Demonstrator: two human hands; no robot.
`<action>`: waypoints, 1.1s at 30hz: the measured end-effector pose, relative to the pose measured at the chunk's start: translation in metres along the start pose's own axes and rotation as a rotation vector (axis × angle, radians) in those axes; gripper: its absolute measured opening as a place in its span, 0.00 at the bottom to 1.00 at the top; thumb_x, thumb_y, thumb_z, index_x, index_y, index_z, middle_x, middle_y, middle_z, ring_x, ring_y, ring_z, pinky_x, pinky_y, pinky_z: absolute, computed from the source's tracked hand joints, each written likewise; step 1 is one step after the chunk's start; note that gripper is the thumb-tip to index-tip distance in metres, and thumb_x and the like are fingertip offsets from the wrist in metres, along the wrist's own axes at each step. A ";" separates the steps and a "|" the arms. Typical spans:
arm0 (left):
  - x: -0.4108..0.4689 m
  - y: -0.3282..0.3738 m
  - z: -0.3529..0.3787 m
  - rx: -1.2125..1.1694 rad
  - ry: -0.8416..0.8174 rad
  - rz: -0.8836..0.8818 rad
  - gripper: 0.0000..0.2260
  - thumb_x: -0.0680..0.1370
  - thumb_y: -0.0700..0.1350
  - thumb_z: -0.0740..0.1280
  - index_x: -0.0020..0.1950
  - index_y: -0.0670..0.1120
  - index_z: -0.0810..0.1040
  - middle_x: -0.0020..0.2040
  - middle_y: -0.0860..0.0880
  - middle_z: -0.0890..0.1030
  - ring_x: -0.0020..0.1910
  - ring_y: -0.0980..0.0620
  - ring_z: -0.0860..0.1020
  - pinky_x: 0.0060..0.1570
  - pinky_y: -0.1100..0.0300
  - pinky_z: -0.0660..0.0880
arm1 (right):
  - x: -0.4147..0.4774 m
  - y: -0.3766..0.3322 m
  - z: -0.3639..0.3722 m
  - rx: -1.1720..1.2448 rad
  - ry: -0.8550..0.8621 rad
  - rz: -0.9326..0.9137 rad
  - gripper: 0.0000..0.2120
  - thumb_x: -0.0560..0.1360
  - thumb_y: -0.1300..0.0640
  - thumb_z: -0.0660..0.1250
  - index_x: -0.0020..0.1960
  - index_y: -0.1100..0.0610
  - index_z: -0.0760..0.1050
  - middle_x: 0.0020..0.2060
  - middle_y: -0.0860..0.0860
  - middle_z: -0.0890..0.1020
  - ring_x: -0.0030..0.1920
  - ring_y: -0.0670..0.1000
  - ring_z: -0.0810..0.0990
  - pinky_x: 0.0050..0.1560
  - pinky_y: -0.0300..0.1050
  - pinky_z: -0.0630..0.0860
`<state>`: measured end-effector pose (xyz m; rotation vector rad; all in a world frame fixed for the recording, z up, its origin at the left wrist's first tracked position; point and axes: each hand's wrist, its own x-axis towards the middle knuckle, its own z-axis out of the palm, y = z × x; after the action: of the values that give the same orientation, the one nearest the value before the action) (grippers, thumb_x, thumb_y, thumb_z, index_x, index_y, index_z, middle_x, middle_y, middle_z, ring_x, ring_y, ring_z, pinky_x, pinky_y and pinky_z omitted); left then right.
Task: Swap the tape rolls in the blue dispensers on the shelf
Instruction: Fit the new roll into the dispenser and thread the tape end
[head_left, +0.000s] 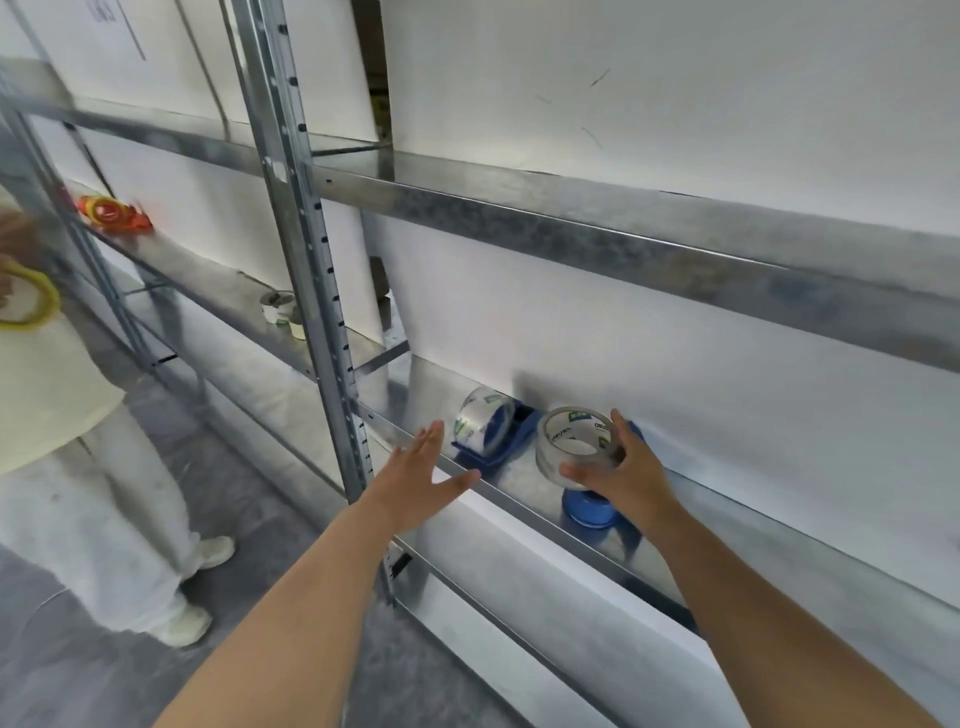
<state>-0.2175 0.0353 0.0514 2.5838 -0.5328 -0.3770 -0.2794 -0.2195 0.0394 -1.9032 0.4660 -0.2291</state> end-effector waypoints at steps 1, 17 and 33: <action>0.006 0.000 0.001 0.004 -0.011 0.005 0.38 0.77 0.65 0.55 0.77 0.51 0.38 0.78 0.54 0.41 0.76 0.50 0.41 0.72 0.53 0.41 | 0.002 0.000 -0.003 0.003 0.007 -0.007 0.51 0.63 0.55 0.81 0.77 0.50 0.56 0.61 0.45 0.73 0.58 0.46 0.73 0.56 0.39 0.69; 0.082 0.034 0.018 -0.047 -0.076 0.212 0.37 0.77 0.63 0.58 0.78 0.49 0.42 0.79 0.52 0.47 0.77 0.49 0.46 0.75 0.51 0.45 | 0.012 0.009 -0.028 -0.012 0.178 0.074 0.51 0.62 0.52 0.81 0.77 0.49 0.56 0.62 0.45 0.73 0.59 0.47 0.73 0.60 0.41 0.70; 0.150 0.029 0.000 -0.064 -0.278 0.435 0.39 0.74 0.67 0.58 0.78 0.55 0.42 0.79 0.54 0.47 0.77 0.48 0.46 0.74 0.48 0.50 | -0.003 0.006 0.019 0.039 0.509 0.214 0.49 0.63 0.56 0.80 0.77 0.50 0.56 0.56 0.44 0.75 0.56 0.46 0.75 0.55 0.40 0.72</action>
<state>-0.0937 -0.0530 0.0405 2.2803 -1.1326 -0.5899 -0.2763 -0.2042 0.0269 -1.7323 0.9912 -0.5805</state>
